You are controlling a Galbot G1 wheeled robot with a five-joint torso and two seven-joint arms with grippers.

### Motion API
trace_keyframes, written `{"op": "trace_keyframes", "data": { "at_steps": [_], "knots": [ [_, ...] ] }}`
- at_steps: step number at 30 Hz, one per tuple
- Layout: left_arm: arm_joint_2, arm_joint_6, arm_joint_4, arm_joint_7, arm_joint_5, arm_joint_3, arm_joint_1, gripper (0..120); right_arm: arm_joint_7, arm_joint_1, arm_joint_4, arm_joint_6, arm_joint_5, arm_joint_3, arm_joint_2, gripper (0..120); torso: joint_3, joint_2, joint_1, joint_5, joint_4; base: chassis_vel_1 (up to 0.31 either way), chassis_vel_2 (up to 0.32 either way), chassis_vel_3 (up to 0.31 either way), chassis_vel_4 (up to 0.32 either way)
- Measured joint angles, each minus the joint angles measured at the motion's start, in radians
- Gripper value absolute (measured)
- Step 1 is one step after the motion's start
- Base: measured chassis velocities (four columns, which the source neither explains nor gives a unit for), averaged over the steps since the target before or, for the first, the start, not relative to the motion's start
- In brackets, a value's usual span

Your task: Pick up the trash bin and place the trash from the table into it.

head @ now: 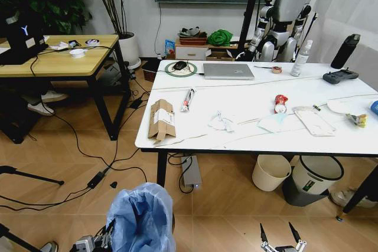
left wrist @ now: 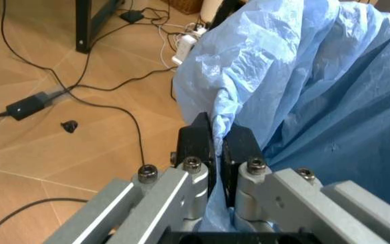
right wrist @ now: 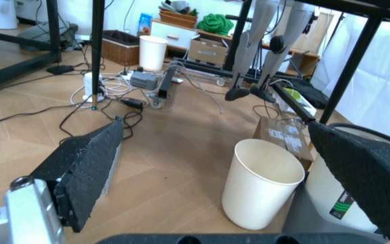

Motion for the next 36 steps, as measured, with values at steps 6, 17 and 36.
{"op": "trace_keyframes", "data": {
  "at_steps": [6, 17, 36],
  "knots": [
    [-0.001, -0.001, 0.003, 0.003, 0.002, -0.001, -0.001, 0, 0.0, 0.001, -0.002, 0.0, 0.0, 0.0, 0.0, 100, 0.015, 0.028, 0.013, 0.0, 0.0, 0.0, 0.0, 0.0, 0.0],
    [-0.004, -0.008, 0.01, 0.006, 0.011, -0.004, -0.007, 0, 0.0, 0.004, -0.004, 0.001, 0.0, 0.001, 0.0, 100, 0.047, 0.084, 0.037, 0.0, 0.0, 0.0, 0.0, 0.0, 0.0],
    [-0.003, -0.009, 0.012, 0.011, 0.01, -0.007, -0.009, 0, 0.0, 0.006, -0.008, 0.001, -0.001, 0.002, 0.0, 100, 0.102, 0.185, 0.083, 0.0, 0.0, 0.0, 0.0, 0.0, 0.0]
  ]
}}
